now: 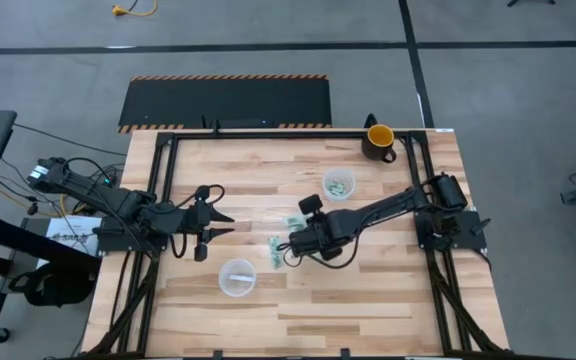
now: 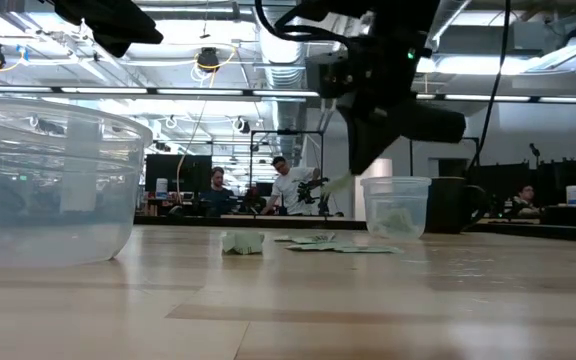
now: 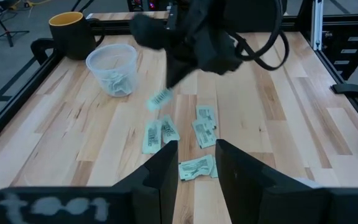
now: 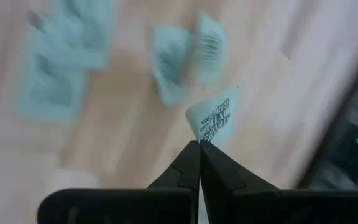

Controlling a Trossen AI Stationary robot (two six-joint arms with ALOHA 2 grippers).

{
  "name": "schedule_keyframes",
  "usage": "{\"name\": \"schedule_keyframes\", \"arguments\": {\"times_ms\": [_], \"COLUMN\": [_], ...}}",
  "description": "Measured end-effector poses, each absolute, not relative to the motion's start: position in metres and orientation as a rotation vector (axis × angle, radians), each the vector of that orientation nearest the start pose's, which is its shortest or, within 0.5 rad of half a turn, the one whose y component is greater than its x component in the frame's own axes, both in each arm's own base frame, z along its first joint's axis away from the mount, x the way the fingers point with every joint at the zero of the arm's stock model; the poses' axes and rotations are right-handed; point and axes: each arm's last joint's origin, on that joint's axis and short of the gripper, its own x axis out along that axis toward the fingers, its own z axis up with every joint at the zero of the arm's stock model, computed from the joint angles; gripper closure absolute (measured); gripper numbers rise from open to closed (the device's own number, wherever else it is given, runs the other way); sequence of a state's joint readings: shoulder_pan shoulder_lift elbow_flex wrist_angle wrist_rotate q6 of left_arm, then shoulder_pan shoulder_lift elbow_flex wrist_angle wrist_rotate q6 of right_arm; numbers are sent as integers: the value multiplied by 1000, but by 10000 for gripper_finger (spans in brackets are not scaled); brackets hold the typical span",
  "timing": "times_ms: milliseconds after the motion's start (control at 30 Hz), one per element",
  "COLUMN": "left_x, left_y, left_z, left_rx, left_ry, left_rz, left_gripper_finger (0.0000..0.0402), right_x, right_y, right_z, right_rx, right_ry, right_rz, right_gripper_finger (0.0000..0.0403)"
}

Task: Pick and place Stevia / Truvia into bins
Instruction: Put the stevia packet into the top transparent container

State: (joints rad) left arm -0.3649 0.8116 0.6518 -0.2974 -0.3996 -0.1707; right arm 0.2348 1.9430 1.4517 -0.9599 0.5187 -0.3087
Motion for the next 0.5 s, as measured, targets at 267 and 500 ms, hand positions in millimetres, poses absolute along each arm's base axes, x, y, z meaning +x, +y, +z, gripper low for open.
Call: {"name": "schedule_keyframes", "arguments": {"times_ms": [267,500], "left_x": [167,167], "left_y": [-52,-52], "left_z": [274,274], "left_rx": [3,3], "left_ry": [419,419], "left_rz": [70,70], "left_gripper_finger": [303,303], "right_x": [355,341], "right_y": [63,35], "right_z": [213,216], "right_rx": [-858,-787], "right_ry": [1515,1686], "right_rz": [-192,-328], "right_gripper_finger": [403,403]}}
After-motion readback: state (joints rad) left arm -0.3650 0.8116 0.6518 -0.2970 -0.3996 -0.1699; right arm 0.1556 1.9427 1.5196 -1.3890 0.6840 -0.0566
